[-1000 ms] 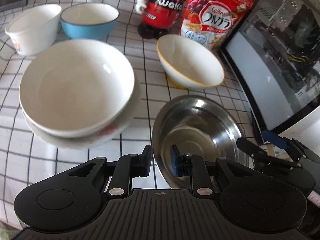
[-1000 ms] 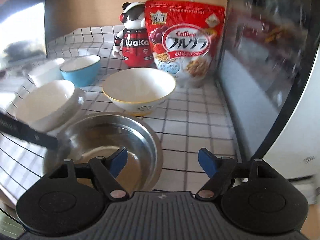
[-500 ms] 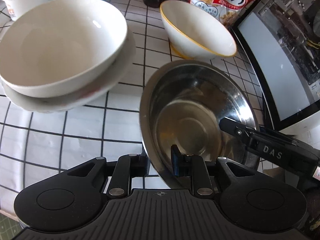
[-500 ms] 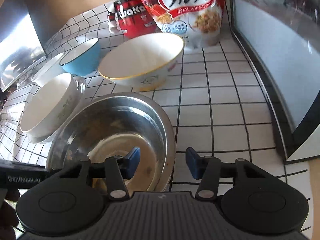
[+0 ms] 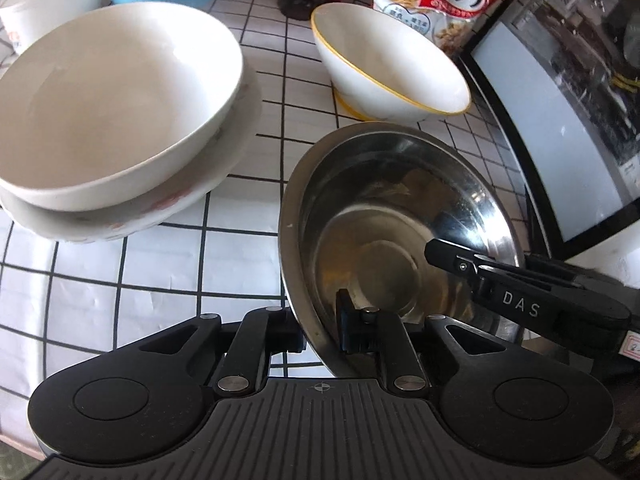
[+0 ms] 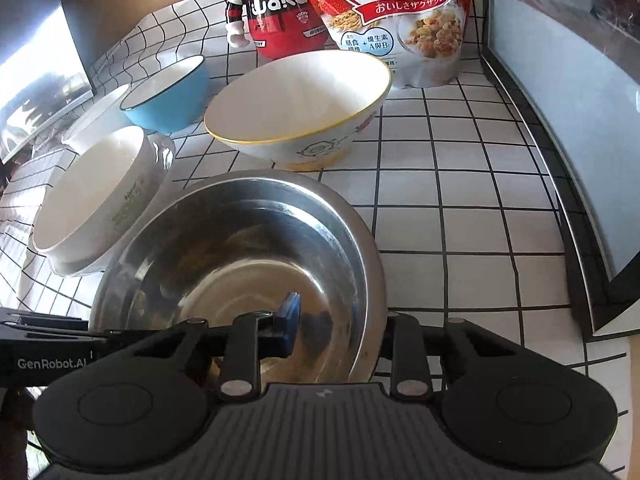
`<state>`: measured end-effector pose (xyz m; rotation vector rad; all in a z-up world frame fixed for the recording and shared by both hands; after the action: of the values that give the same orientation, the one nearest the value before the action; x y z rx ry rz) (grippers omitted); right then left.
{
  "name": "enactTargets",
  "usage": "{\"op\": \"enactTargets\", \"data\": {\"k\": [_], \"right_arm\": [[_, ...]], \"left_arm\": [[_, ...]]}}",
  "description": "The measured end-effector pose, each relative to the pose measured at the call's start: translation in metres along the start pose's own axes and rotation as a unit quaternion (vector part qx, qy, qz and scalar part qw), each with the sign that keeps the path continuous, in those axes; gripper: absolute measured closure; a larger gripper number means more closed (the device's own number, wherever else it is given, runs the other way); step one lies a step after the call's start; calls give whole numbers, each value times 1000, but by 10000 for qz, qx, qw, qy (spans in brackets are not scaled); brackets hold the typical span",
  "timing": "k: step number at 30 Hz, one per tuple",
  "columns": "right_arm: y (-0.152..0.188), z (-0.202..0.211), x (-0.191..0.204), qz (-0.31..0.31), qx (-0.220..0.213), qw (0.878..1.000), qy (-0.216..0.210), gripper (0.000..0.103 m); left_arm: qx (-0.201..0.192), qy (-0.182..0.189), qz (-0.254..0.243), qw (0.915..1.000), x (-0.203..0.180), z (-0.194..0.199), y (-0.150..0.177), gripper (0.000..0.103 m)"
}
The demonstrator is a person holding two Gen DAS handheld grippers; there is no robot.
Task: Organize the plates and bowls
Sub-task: 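Lift the steel bowl with both tools and carry it toward the white bowl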
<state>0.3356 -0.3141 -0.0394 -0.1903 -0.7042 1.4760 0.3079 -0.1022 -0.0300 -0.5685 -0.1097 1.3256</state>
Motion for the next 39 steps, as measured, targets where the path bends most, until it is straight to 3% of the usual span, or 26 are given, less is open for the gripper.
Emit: {"op": "enactTargets", "data": {"k": [4, 9, 19, 24, 28, 35, 39], "right_arm": [[0, 8, 2, 36, -18, 10000, 44, 75], [-3, 33, 8, 82, -163, 9998, -73, 75], [-42, 92, 72, 883, -924, 9908, -444, 75], [-75, 110, 128, 1311, -1392, 9784, -786, 75], [-96, 113, 169, 1548, -1633, 9694, -977, 75], [-119, 83, 222, 1466, -1421, 9740, -980, 75], [-122, 57, 236, 1305, -1040, 9829, -778, 75]], "left_arm": [[177, -156, -130, 9996, -6, 2, -1, 87], [25, 125, -340, 9993, -8, 23, -3, 85], [-1026, 197, -201, 9943, 18, 99, -31, 86], [-1753, -154, -122, 9843, 47, 155, -62, 86], [-2114, -424, -109, 9764, 71, 183, -79, 86], [-1994, -655, -320, 9772, 116, 190, -100, 86], [-1667, -453, -192, 9848, 144, 178, -113, 86]]}}
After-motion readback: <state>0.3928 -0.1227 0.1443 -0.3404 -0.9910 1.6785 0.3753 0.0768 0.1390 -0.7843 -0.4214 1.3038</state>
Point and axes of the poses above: each gripper's, at about its wrist camera, not at the fingertips, and z roughly against the way its jaws point, x to its left, y to its underside, the point moved 4 cm from there along -z, roughly the way its jaws point, and after that the axes turned 12 degrees about -z, right-handed, at the moved point
